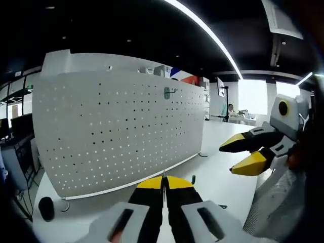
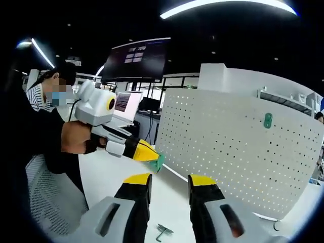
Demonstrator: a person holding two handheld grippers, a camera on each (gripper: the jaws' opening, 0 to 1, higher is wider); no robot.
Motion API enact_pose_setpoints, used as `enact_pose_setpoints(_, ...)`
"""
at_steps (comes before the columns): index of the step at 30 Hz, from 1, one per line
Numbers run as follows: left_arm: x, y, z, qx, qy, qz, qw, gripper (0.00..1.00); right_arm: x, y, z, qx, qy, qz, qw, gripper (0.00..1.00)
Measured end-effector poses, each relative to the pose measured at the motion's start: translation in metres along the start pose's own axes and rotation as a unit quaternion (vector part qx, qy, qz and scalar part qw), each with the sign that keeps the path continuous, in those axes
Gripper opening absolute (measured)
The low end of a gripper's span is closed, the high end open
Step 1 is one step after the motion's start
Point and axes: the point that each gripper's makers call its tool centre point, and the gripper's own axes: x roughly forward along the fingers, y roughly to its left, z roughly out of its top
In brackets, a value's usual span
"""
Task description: Insert the hook assembly into the mounting plate slot until the hook locks in place.
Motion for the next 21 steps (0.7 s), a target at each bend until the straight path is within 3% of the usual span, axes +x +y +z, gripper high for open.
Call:
enact_pose_setpoints(9,0.004,-0.017,-0.001,-0.005,-0.007,-0.021,0.9997,0.01,0.010,0.003,-0.003,-0.007,0.011,0.008,0.9999,0.23)
enact_pose_setpoints(21,0.002,-0.034,0.013,-0.027,-0.044,-0.046,0.9976,0.01,0.022,0.007,0.001,-0.009,0.006,0.018,0.9998,0.12)
